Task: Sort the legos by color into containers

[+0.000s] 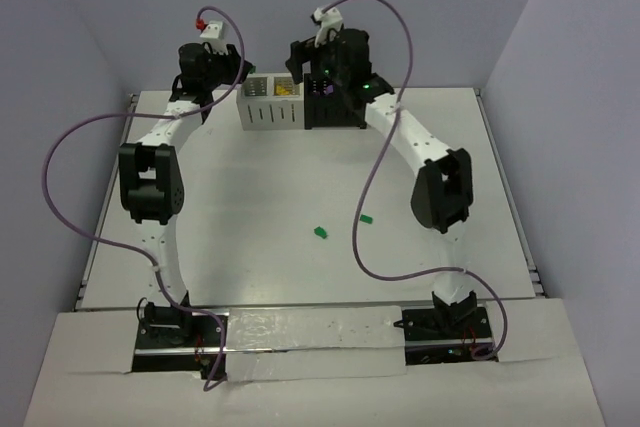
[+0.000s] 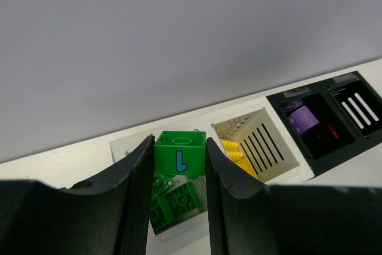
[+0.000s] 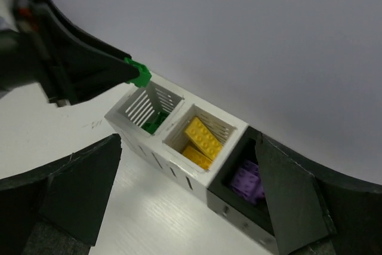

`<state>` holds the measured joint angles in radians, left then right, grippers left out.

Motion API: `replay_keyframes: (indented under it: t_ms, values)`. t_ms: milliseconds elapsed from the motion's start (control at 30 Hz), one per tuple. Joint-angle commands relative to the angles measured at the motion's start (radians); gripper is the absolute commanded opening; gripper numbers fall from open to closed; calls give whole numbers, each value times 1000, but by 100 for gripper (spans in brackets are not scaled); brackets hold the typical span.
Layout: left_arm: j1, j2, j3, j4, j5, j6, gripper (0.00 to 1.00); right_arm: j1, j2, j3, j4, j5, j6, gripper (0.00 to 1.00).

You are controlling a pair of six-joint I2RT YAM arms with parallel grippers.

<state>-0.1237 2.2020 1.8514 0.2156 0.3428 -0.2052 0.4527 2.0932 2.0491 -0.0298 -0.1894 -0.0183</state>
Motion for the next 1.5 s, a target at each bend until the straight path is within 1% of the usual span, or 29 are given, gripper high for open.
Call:
replay_keyframes:
  t_ms: [0,67,133,233,267,333,367,433,467,567,600,667,833,900,1000,1033,1100,1167,1300,1400,1467]
  values:
    - [-7,38,77,56,-24,7,1,-82,-203,-91,-183,-145,-70,100]
    - [-8,51,78,51,-21,4,1,-102,-279,-156,-223,-186,-96,100]
    - [-10,45,45,55,-18,0,1,-129,-369,-259,-264,-223,-132,100]
    - [-10,27,9,56,-24,6,2,-147,-439,-351,-321,-254,-181,100]
    - [-8,26,8,54,-24,6,2,-148,-441,-354,-333,-255,-182,100]
    - [-8,10,-17,51,-23,11,5,-155,-486,-441,-359,-274,-205,100]
    - [-10,6,-20,45,-19,13,7,-155,-494,-456,-373,-281,-216,100]
    - [-10,-15,-34,30,-16,12,23,-154,-539,-516,-417,-306,-271,100]
    - [-10,-19,-37,28,-15,12,29,-154,-547,-530,-435,-310,-290,100]
    - [-10,-41,-43,17,-10,11,43,-155,-575,-588,-500,-333,-345,100]
    - [-10,-47,-40,13,-10,14,46,-155,-580,-597,-525,-338,-359,100]
    - [-10,-69,-29,1,-5,24,48,-155,-594,-637,-582,-341,-387,100]
    - [-9,-136,11,-56,37,43,55,-142,-642,-734,-628,-290,-472,99]
    - [-9,-173,27,-88,65,47,56,-125,-639,-758,-663,-255,-508,97]
    - [-9,-251,22,-130,103,58,56,-102,-624,-766,-740,-247,-562,91]
    - [-8,-281,15,-156,141,65,56,-88,-618,-772,-780,-241,-586,89]
    - [-10,-332,-2,-230,231,111,57,-67,-608,-782,-807,-221,-615,88]
    - [-17,-414,-70,-304,309,184,57,-48,-603,-803,-831,-199,-628,87]
    - [-20,-547,-250,-390,464,316,57,-38,-594,-836,-818,-182,-614,87]
    - [-30,-640,-382,-437,512,369,57,-30,-575,-859,-808,-155,-599,86]
    - [-30,-709,-478,-438,528,367,57,-21,-551,-890,-781,-121,-592,84]
